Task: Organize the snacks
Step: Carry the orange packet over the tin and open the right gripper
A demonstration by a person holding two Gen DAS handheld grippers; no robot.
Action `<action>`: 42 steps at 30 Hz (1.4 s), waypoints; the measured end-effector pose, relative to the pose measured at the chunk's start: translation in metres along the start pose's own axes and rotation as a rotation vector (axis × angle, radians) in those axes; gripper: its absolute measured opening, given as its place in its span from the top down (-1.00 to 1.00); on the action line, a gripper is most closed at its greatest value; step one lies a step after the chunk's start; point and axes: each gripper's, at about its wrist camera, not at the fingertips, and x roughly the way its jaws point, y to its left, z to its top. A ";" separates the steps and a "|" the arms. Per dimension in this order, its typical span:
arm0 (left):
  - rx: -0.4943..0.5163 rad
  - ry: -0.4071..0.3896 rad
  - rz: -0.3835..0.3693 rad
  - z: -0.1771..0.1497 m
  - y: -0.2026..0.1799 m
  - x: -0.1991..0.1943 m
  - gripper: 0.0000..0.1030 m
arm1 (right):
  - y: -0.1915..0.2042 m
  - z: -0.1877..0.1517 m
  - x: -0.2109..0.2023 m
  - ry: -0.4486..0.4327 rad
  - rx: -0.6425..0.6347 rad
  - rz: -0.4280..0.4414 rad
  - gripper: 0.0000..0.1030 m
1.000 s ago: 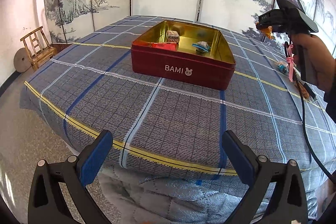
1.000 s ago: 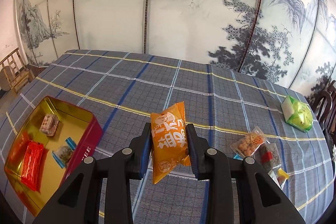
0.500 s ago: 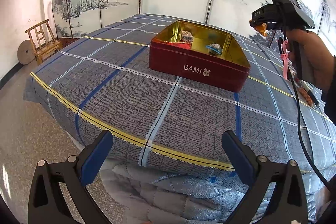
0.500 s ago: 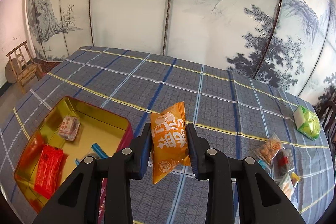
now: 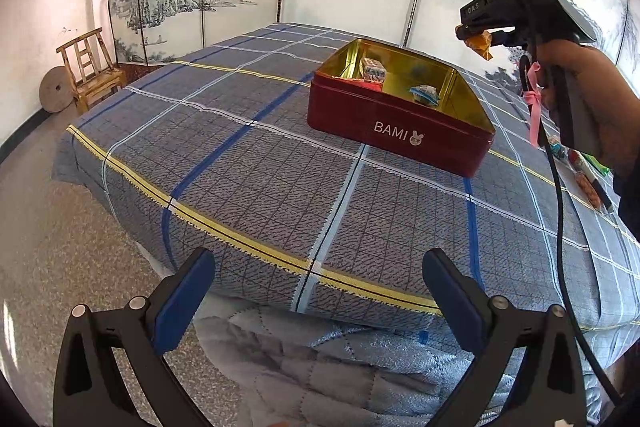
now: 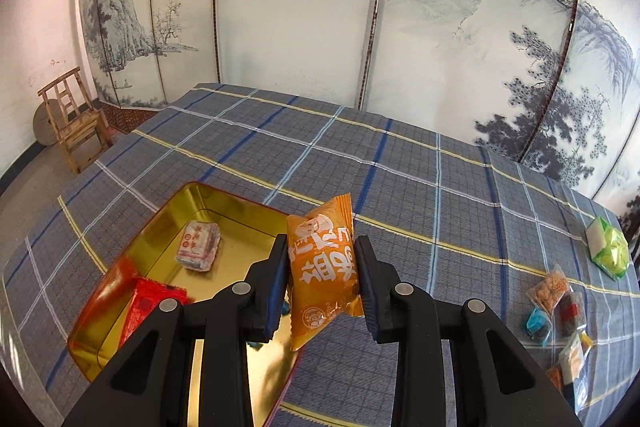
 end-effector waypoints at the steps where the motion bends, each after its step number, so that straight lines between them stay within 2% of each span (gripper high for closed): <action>1: -0.003 0.000 0.000 0.000 0.001 0.000 -1.00 | 0.004 -0.002 -0.001 0.003 -0.002 0.012 0.35; 7: -0.007 -0.002 0.008 0.000 0.003 -0.001 -1.00 | 0.026 -0.016 -0.006 0.026 -0.032 0.078 0.35; 15: 0.002 0.007 0.015 -0.004 0.003 0.000 -1.00 | 0.051 -0.055 -0.004 0.083 -0.066 0.149 0.34; 33: 0.029 0.028 0.024 -0.008 -0.004 0.005 -1.00 | 0.064 -0.093 0.011 0.144 -0.077 0.193 0.31; 42: 0.041 0.032 0.036 -0.009 -0.007 0.006 -1.00 | 0.065 -0.097 0.008 0.104 -0.096 0.180 0.28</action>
